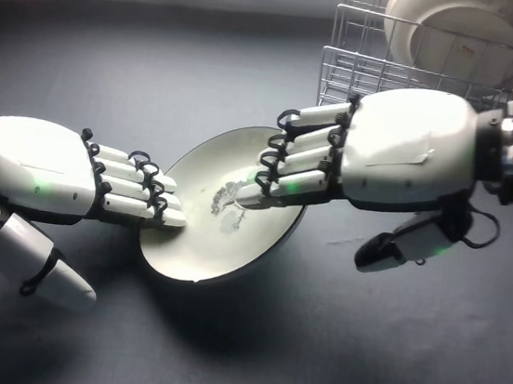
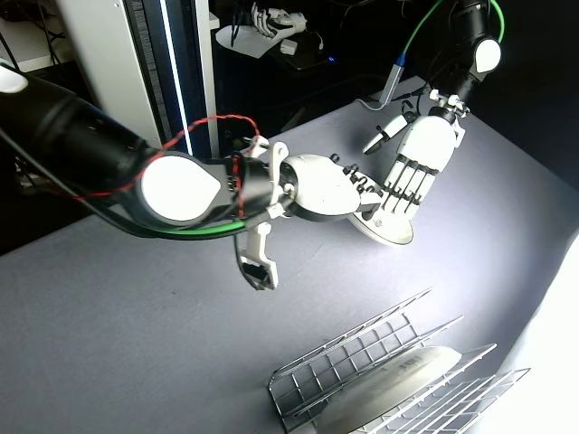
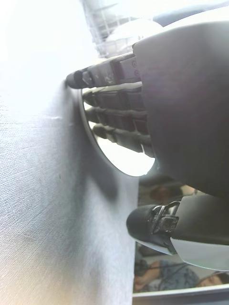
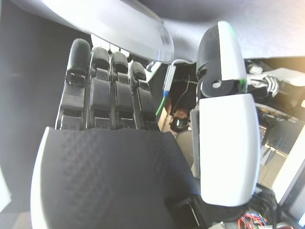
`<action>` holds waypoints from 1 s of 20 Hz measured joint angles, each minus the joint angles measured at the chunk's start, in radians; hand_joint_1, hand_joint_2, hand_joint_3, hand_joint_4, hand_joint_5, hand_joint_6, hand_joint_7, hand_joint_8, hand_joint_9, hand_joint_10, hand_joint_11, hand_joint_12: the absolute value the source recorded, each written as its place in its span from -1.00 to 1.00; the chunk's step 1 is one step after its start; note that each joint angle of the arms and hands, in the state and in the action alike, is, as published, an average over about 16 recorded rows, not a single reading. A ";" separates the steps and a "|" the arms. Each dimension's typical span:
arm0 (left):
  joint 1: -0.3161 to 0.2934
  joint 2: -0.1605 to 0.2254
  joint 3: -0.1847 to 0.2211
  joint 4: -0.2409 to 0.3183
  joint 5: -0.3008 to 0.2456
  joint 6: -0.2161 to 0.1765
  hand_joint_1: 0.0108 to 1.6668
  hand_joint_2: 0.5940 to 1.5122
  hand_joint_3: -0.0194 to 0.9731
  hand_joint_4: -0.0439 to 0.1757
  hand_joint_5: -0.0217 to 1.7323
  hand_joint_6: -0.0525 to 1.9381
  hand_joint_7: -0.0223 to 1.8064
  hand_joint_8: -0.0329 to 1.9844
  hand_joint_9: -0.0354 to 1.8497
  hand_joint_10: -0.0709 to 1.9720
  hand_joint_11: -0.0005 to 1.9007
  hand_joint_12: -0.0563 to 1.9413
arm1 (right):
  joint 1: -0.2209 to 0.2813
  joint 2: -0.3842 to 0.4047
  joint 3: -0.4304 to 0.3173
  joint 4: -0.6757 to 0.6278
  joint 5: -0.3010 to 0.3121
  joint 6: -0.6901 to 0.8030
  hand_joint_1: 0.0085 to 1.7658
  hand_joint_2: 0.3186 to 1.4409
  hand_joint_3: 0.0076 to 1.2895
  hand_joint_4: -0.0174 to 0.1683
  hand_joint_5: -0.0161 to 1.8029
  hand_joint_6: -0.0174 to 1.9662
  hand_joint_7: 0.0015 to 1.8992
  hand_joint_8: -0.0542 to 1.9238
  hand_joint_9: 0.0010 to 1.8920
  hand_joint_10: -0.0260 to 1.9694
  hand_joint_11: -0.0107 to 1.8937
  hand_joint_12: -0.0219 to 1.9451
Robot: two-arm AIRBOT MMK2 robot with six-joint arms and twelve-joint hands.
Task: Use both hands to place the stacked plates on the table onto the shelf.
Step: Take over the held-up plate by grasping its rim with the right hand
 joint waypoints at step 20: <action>-0.001 -0.004 0.004 0.003 -0.005 0.005 -1.00 0.35 -0.92 -0.65 -0.97 -0.98 -0.98 -0.98 -0.99 -0.98 -0.96 -0.92 | -0.015 -0.219 0.169 0.018 -0.042 -0.018 0.35 0.24 -0.99 -0.79 -0.49 -0.90 -0.50 -0.90 -0.52 -0.85 -0.84 0.29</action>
